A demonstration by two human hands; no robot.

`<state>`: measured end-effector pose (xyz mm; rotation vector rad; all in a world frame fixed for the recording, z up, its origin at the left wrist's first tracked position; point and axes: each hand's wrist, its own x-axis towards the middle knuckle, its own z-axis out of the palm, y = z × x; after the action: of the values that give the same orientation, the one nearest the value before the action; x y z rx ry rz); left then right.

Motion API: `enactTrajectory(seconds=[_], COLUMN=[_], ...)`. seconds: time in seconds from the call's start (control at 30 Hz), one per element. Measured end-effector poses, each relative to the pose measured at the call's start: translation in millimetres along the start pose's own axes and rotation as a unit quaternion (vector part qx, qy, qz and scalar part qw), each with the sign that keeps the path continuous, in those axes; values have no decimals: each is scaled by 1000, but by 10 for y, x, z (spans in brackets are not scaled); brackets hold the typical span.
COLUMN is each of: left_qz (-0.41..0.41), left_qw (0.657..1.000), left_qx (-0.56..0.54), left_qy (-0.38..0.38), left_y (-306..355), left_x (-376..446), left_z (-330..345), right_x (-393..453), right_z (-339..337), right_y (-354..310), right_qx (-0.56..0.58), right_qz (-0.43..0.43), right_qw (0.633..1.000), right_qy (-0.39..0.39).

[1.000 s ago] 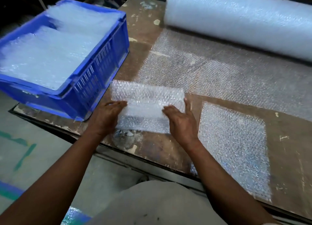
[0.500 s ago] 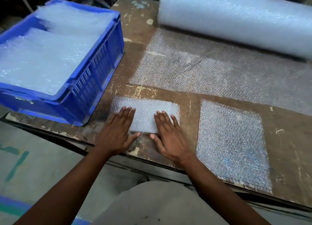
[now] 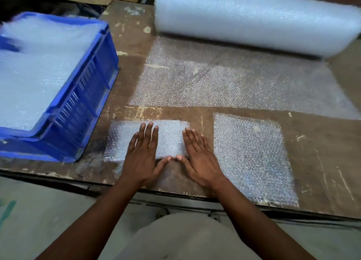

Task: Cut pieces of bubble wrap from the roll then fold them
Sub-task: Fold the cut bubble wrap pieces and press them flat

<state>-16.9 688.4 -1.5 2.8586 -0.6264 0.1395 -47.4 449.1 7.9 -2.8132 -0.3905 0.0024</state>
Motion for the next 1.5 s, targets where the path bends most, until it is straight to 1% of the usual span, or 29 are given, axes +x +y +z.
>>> enactTrajectory(seconds=[0.13, 0.27, 0.3, 0.4, 0.47, 0.5, 0.57, 0.67, 0.73, 0.83, 0.97, 1.1, 1.27, 1.37, 1.5], left_qz=[57, 153, 179, 263, 302, 318, 348, 344, 343, 346, 346, 335, 318, 317, 304], left_qw=[997, 979, 973, 955, 940, 935, 928, 928, 931, 932, 929, 932, 941, 943, 947], left_qx=[-50, -50, -49, -48, -27, -11, 5, -25, -33, -13, -8, -33, -43, -52, -70], left_qy=[-34, -128, -138, -125, -154, -157, -132, -138, -122, -107, -128, -136, -108, -88, -72], left_y=[497, 1077, 1227, 1601, 1775, 1844, 1958, 2041, 2086, 2115, 2115, 2100, 2165, 2213, 2284], left_x=[174, 272, 291, 330, 344, 347, 358, 352, 349, 350, 315, 262, 203, 171, 142], left_z=[70, 43, 50, 80, 152, 198, 312, 492, 542, 548, 547, 574, 591, 609, 606], right_x=[-366, -950, -1103, -1491, -1690, -1769, -1880, -1925, -1936, -1955, -1990, -2041, -2104, -2095, -2055], right_z=[-286, -545, -598, -687, -673, -662, -665, -708, -746, -749, -743, -689, -628, -602, -622], right_y=[419, 901, 1035, 1395, 1605, 1685, 1789, 1826, 1832, 1874, 1991, 2061, 2084, 2122, 2137], right_qx=[103, 155, 159, 121, 62, 43, 47, 58, 63, 78, 101, 90, 105, 117, 122], right_qz=[45, 53, 54, 48, 12, -5, -16, -22, -30, -36, -40, -59, -69, -81, -70], right_qw=[993, 986, 986, 991, 998, 998, 998, 998, 997, 996, 994, 994, 991, 989, 989], right_qy=[15, 15, 11, -17, -31, -36, -23, 15, 14, 3, -29, -5, 35, 38, 39])
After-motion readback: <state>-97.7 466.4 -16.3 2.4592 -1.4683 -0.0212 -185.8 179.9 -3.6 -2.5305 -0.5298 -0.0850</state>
